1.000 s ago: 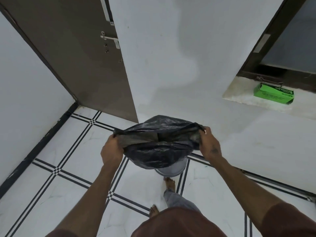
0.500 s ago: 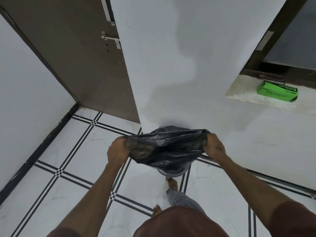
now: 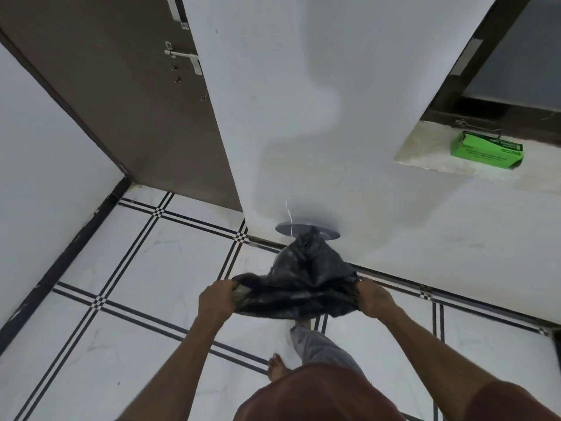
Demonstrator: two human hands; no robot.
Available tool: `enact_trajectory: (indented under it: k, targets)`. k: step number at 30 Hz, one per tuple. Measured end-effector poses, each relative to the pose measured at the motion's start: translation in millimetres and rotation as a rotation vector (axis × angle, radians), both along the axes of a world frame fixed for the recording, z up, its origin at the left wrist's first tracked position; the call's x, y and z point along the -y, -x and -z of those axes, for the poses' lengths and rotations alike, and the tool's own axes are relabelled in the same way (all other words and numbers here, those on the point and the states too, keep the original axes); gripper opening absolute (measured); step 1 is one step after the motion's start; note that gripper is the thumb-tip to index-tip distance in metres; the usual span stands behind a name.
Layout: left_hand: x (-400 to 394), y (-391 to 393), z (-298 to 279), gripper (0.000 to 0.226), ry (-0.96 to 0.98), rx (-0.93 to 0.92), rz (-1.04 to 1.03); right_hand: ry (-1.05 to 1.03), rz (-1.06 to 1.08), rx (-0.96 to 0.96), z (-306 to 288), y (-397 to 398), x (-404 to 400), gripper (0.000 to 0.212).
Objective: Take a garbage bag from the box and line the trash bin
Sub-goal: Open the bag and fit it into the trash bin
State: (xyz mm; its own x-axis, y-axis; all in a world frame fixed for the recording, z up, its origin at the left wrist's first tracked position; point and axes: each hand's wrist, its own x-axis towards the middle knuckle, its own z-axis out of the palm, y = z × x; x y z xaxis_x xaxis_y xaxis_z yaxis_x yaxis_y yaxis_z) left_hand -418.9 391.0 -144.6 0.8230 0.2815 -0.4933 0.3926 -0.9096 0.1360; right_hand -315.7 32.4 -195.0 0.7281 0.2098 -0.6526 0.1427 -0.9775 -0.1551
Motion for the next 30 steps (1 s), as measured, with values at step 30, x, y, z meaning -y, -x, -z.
enact_trajectory:
  k: [30]
  targets:
    - [27.3, -123.3, 141.3, 0.044, 0.262, -0.111, -0.207, -0.301, 0.457, -0.068, 104.5, -119.1, -15.1, 0.066]
